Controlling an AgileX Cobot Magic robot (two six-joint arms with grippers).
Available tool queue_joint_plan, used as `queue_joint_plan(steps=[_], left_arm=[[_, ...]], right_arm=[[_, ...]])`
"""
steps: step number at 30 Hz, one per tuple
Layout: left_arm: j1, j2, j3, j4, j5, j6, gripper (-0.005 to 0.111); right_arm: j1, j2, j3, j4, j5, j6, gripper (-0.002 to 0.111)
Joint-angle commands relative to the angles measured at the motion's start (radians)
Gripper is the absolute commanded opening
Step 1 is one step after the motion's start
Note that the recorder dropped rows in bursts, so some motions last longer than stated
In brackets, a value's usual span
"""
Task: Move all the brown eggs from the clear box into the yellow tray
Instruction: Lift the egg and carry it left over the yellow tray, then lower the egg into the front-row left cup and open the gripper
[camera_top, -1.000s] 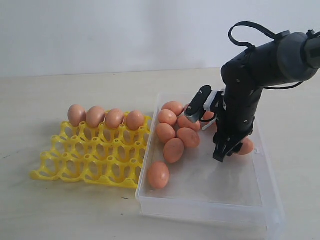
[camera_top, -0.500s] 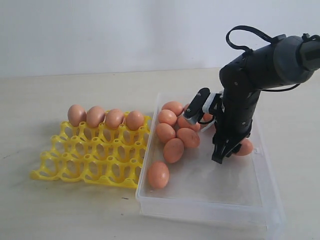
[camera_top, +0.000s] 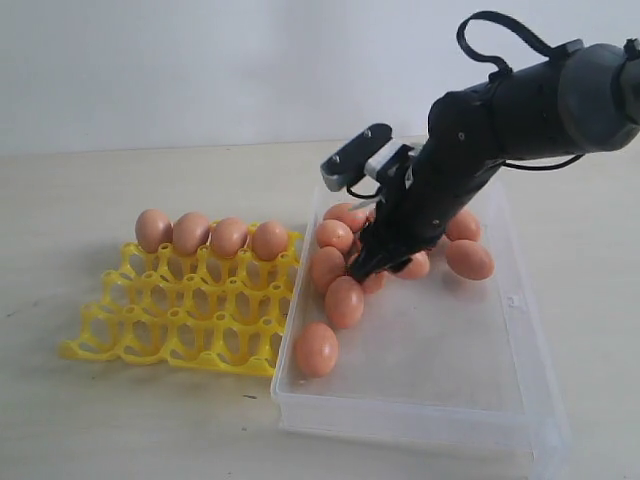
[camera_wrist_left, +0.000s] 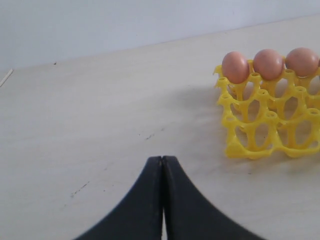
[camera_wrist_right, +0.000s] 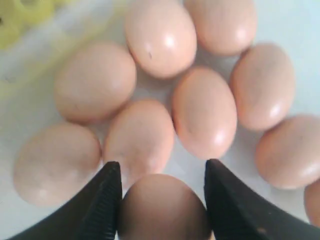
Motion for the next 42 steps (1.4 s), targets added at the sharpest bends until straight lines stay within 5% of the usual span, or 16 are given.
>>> queue_joint_plan(steps=[1, 14, 20, 24, 29, 42], left_arm=[[-0.005, -0.006, -0.004, -0.001, -0.006, -0.005, 0.0], [-0.005, -0.006, -0.004, -0.001, -0.006, -0.005, 0.0], [-0.005, -0.006, -0.004, -0.001, -0.006, -0.005, 0.0], [-0.005, -0.006, -0.004, -0.001, -0.006, -0.005, 0.0], [-0.005, -0.006, -0.004, -0.001, -0.006, -0.005, 0.0], [-0.005, -0.006, -0.004, -0.001, -0.006, -0.005, 0.0]], right_arm=[[0.042, -0.075, -0.003, 0.064, -0.078, -0.009, 0.0], [0.275, -0.13, -0.003, 0.458, -0.502, -0.247, 0.0], [0.337, -0.029, -0.003, 0.453, -0.698, -0.144, 0.0], [0.348, 0.049, -0.003, 0.298, -0.873, 0.132, 0.0], [0.348, 0.154, -0.013, -0.179, -1.145, 0.613, 0.0], [0.348, 0.372, -0.29, -0.367, -1.034, 0.727, 0.0]])
